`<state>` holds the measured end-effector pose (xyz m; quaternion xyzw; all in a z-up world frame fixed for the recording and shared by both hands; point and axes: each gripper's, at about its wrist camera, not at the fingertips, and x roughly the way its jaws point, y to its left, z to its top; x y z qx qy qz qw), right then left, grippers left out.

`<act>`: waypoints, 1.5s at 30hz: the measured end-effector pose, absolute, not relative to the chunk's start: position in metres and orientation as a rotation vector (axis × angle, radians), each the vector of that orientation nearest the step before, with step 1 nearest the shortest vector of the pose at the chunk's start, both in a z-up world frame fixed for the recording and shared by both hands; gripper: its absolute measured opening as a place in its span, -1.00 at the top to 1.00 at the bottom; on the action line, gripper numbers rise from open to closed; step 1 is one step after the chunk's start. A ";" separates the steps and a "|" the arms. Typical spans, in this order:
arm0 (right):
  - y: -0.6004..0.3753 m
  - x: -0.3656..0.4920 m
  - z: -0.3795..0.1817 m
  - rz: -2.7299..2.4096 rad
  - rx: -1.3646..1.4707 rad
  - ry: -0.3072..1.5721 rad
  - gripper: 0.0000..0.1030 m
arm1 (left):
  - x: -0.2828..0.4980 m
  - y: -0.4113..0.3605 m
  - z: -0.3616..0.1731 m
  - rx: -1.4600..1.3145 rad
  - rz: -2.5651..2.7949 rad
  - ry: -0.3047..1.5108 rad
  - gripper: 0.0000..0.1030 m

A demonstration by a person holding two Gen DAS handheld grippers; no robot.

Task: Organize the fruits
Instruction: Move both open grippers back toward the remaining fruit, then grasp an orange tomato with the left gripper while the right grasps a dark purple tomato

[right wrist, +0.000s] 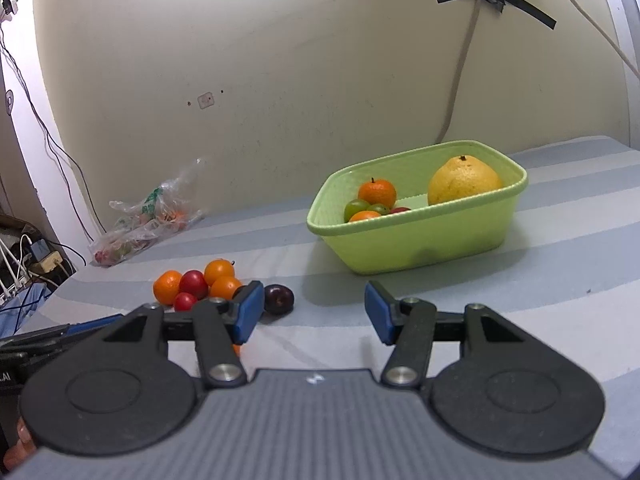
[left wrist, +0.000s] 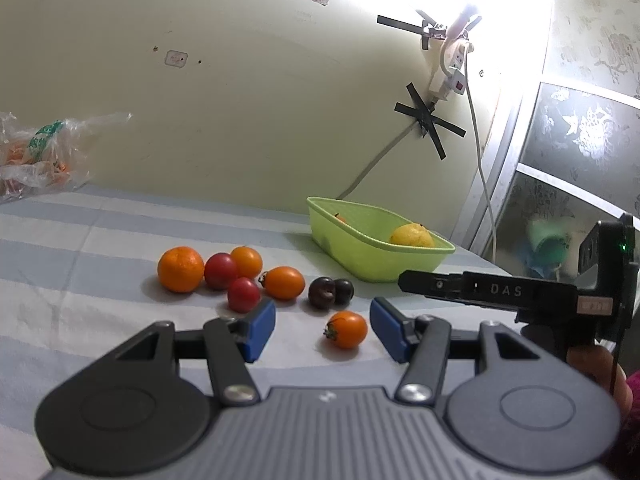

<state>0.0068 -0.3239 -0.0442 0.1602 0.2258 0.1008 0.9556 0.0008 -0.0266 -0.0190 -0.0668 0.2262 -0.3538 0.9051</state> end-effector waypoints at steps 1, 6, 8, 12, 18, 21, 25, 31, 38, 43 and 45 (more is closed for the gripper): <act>-0.324 0.007 -0.044 0.205 0.323 0.458 -0.13 | 0.000 -0.027 -0.019 -0.138 -0.730 0.467 -0.04; -0.324 0.006 -0.044 0.204 0.324 0.459 -0.13 | -0.001 -0.026 -0.019 -0.137 -0.725 0.464 -0.06; -0.324 0.007 -0.044 0.205 0.325 0.458 -0.13 | 0.000 -0.026 -0.019 -0.139 -0.723 0.465 -0.06; -0.325 0.007 -0.044 0.208 0.325 0.457 -0.13 | 0.001 -0.026 -0.020 -0.142 -0.722 0.469 -0.06; -0.324 0.006 -0.044 0.207 0.326 0.458 -0.13 | 0.001 -0.026 -0.020 -0.143 -0.721 0.470 -0.06; -0.324 0.005 -0.043 0.213 0.324 0.458 -0.13 | 0.002 -0.025 -0.021 -0.147 -0.719 0.472 -0.06; -0.323 0.006 -0.042 0.222 0.315 0.461 -0.13 | 0.002 -0.025 -0.021 -0.151 -0.722 0.474 -0.06; -0.320 0.007 -0.042 0.251 0.295 0.470 -0.06 | 0.004 -0.025 -0.021 -0.161 -0.725 0.486 -0.05; -0.315 0.017 -0.043 0.300 0.258 0.518 0.12 | 0.029 -0.018 -0.024 -0.276 -0.732 0.590 0.00; -0.310 0.030 -0.041 0.329 0.208 0.525 0.13 | 0.045 -0.026 -0.020 -0.272 -0.743 0.611 0.00; -0.309 0.034 -0.040 0.349 0.200 0.528 0.15 | 0.054 -0.029 -0.017 -0.261 -0.732 0.617 0.04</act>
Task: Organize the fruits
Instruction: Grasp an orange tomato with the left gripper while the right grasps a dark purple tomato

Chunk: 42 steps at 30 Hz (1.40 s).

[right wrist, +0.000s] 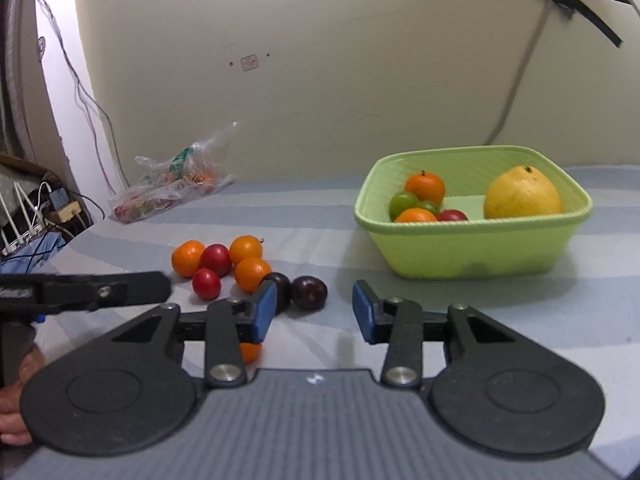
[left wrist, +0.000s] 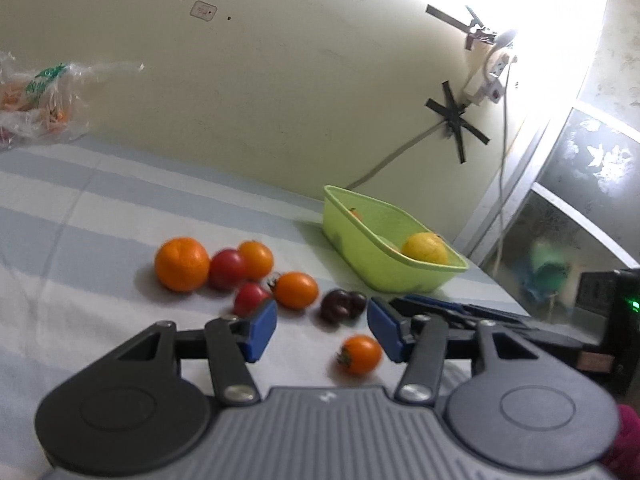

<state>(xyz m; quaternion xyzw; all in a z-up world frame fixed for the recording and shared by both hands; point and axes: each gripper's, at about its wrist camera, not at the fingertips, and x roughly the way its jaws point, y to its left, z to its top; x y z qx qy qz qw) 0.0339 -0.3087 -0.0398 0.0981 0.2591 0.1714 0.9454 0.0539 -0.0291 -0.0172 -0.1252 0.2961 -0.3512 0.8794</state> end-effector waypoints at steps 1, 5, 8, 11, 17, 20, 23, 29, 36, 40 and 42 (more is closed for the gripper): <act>-0.307 0.035 -0.039 0.363 0.193 0.527 0.19 | 0.059 -0.030 -0.016 -0.262 -0.735 0.623 0.05; -0.298 0.038 -0.039 0.384 0.126 0.522 0.26 | 0.079 -0.037 -0.008 -0.236 -0.744 0.629 0.11; -0.296 0.046 -0.043 0.370 0.089 0.532 0.26 | 0.090 -0.046 -0.004 -0.199 -0.769 0.634 0.11; -0.298 0.054 -0.044 0.365 0.092 0.552 0.26 | 0.095 -0.058 0.000 -0.132 -0.801 0.633 0.11; -0.301 0.054 -0.040 0.399 0.067 0.552 0.27 | 0.106 -0.070 -0.006 -0.061 -0.824 0.691 0.20; -0.291 0.048 -0.032 0.443 0.017 0.525 0.27 | 0.112 -0.068 -0.013 -0.077 -0.843 0.734 0.26; -0.276 0.045 -0.029 0.486 -0.077 0.515 0.35 | 0.115 -0.063 -0.018 -0.085 -0.827 0.748 0.26; -0.252 0.054 -0.031 0.527 -0.311 0.530 0.41 | 0.129 -0.061 -0.018 -0.092 -0.845 0.815 0.26; -0.247 0.073 -0.032 0.562 -0.464 0.580 0.40 | 0.130 -0.080 -0.012 0.009 -0.846 0.822 0.17; -0.259 0.070 -0.029 0.546 -0.451 0.584 0.39 | 0.118 -0.090 -0.010 0.068 -0.817 0.814 -0.01; -0.263 0.064 -0.029 0.549 -0.440 0.574 0.39 | 0.111 -0.093 -0.009 0.098 -0.809 0.791 -0.01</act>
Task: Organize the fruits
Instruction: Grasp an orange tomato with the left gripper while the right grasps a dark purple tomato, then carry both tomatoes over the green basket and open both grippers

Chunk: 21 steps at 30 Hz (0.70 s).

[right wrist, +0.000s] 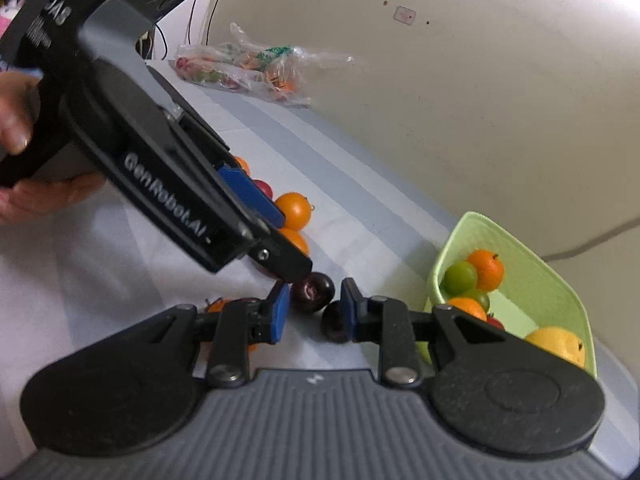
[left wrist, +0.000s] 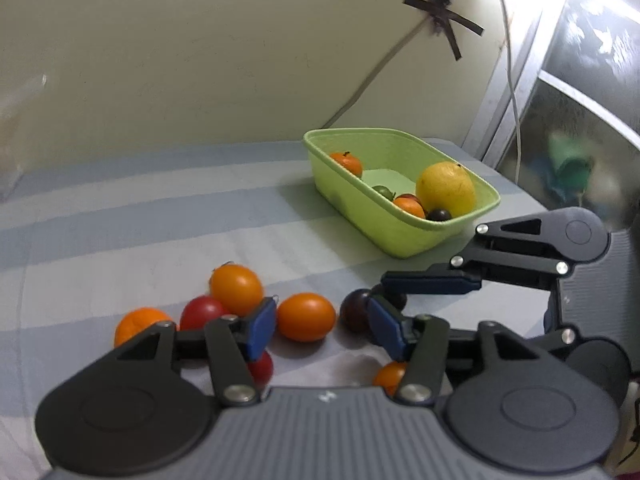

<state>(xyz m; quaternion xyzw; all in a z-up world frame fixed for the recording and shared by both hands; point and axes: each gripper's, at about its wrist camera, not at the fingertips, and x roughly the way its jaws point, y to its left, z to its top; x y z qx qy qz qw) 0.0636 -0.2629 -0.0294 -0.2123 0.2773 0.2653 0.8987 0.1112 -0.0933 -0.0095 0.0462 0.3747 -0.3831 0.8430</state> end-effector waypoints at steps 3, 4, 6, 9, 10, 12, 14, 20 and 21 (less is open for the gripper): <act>-0.257 0.055 -0.035 0.529 -0.504 0.527 0.41 | 0.113 -0.094 -0.011 0.090 -0.785 0.804 0.01; -0.254 0.053 -0.036 0.527 -0.526 0.515 0.40 | 0.115 -0.092 -0.013 0.076 -0.776 0.807 0.08; -0.250 0.053 -0.038 0.522 -0.557 0.498 0.38 | 0.119 -0.087 -0.014 0.036 -0.769 0.803 0.22; -0.250 0.060 -0.038 0.525 -0.576 0.497 0.38 | 0.126 -0.077 -0.016 -0.050 -0.763 0.816 0.37; -0.250 0.062 -0.038 0.524 -0.583 0.499 0.38 | 0.127 -0.074 -0.017 -0.080 -0.765 0.822 0.37; -0.250 0.065 -0.039 0.520 -0.609 0.496 0.38 | 0.127 -0.070 -0.017 -0.100 -0.763 0.817 0.38; -0.248 0.063 -0.041 0.517 -0.637 0.490 0.38 | 0.124 -0.067 -0.018 -0.114 -0.763 0.813 0.38; -0.242 0.065 -0.039 0.537 -0.702 0.490 0.39 | 0.120 -0.054 -0.014 -0.187 -0.769 0.792 0.38; -0.240 0.065 -0.038 0.543 -0.707 0.489 0.39 | 0.120 -0.052 -0.012 -0.199 -0.772 0.784 0.38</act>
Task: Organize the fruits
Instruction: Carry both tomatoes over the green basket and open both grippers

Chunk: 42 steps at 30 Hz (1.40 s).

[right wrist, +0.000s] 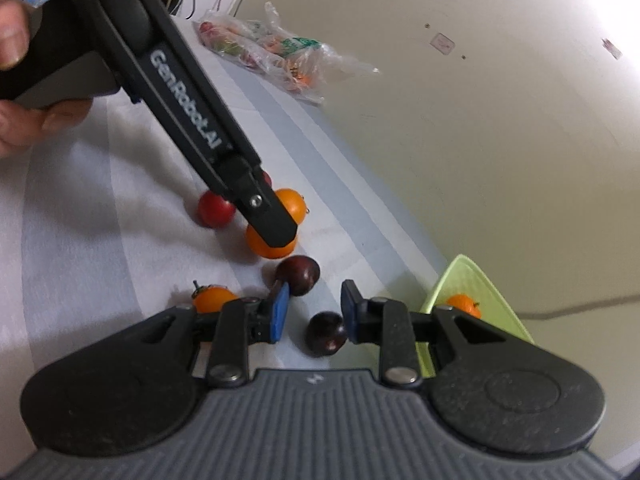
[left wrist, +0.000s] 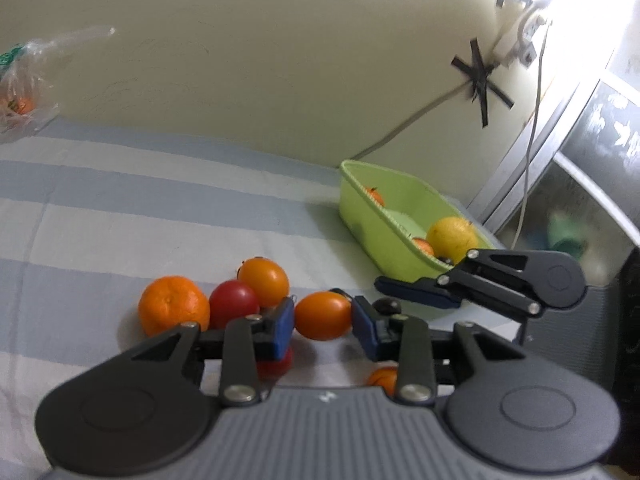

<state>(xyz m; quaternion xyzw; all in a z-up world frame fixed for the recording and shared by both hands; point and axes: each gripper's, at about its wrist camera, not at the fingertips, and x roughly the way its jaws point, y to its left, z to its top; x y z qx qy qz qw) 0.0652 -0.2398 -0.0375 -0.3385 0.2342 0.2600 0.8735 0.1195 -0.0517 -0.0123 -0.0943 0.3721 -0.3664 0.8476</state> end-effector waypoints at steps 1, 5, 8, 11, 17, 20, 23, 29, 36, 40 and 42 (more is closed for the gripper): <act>-0.238 0.065 -0.035 0.555 -0.707 0.489 0.39 | 0.119 -0.049 -0.011 -0.209 -0.775 0.777 0.38; -0.230 0.072 -0.031 0.597 -0.711 0.515 0.39 | 0.123 -0.042 -0.009 -0.244 -0.768 0.784 0.38; -0.227 0.083 -0.033 0.594 -0.698 0.556 0.39 | 0.122 -0.035 -0.007 -0.285 -0.781 0.777 0.38; -0.229 0.098 -0.031 0.590 -0.625 0.616 0.35 | 0.118 -0.029 0.001 -0.308 -0.792 0.747 0.38; -0.240 0.112 -0.021 0.559 -0.488 0.634 0.48 | 0.113 -0.027 0.017 -0.310 -0.800 0.710 0.38; -0.256 0.085 -0.001 0.544 -0.385 0.520 0.48 | 0.114 -0.036 0.023 -0.307 -0.817 0.702 0.38; -0.279 0.063 0.007 0.469 -0.317 0.424 0.48 | 0.121 -0.056 0.026 -0.300 -0.849 0.712 0.38; -0.336 0.062 -0.002 0.220 -0.183 0.369 0.48 | 0.149 -0.129 0.035 -0.269 -0.928 0.740 0.38; -0.366 0.076 -0.017 0.125 -0.079 0.351 0.47 | 0.175 -0.196 0.022 -0.213 -0.918 0.781 0.37; -0.364 0.076 -0.022 0.126 -0.094 0.347 0.45 | 0.184 -0.218 0.014 -0.195 -0.897 0.790 0.31; -0.363 0.076 -0.023 0.114 -0.110 0.333 0.34 | 0.186 -0.226 0.010 -0.180 -0.865 0.794 0.02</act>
